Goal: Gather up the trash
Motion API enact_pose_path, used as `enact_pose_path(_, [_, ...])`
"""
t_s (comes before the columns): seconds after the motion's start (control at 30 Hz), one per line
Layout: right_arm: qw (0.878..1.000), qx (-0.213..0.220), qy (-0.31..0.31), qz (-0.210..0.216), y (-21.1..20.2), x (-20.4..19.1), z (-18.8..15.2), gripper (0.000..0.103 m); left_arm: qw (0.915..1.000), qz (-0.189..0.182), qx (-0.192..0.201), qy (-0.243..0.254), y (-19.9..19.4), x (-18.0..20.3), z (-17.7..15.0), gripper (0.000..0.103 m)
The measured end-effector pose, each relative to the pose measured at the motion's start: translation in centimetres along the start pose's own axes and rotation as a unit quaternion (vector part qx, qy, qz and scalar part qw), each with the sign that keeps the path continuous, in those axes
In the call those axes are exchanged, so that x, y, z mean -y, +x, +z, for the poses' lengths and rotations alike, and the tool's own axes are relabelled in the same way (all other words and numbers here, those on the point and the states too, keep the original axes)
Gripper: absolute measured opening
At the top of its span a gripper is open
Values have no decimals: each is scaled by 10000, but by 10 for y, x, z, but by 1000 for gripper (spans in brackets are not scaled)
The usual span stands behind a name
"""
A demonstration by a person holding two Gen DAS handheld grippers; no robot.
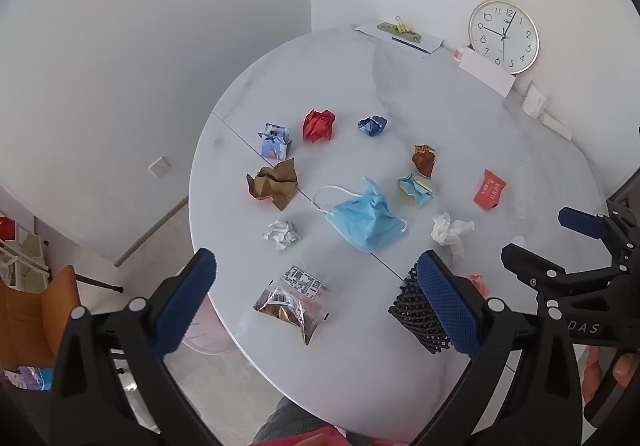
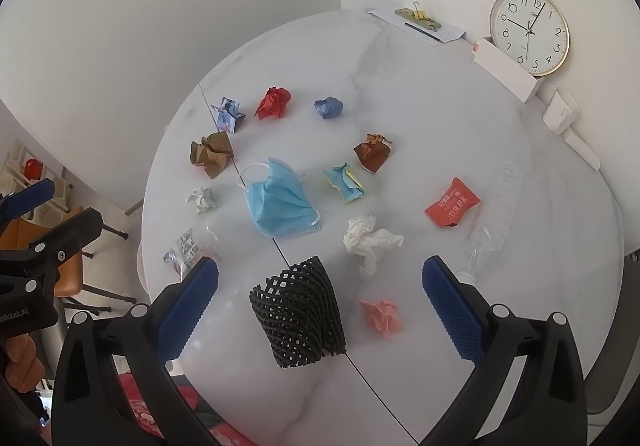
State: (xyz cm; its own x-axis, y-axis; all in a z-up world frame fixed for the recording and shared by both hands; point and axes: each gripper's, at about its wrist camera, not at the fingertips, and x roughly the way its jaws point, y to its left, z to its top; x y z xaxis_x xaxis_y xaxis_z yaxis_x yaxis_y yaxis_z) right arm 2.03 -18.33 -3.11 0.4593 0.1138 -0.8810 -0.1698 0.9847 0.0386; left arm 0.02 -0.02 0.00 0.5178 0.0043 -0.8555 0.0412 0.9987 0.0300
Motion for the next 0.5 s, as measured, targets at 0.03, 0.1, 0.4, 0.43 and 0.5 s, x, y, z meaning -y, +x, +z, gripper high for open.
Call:
enact_pose_path(0.03, [10000, -3, 0, -1, 0, 0, 0, 101, 10000, -2, 5, 4, 0, 0, 0, 97])
enact_pose_path(0.1, [10000, -2, -6, -1, 0, 0, 0, 101, 10000, 3, 38, 1, -1, 0, 0, 97])
enact_pose_path(0.4, [10000, -4, -8, -21, 0, 0, 1, 101, 10000, -42, 36, -2, -3, 1, 1, 97])
enact_pose_path(0.43, [10000, -3, -10, -40, 0, -1, 1, 101, 10000, -46, 29, -2, -3, 1, 1, 97])
enact_pose_path(0.5, [10000, -6, -10, -42, 0, -1, 1, 101, 10000, -38, 44, -5, -2, 1, 0, 97])
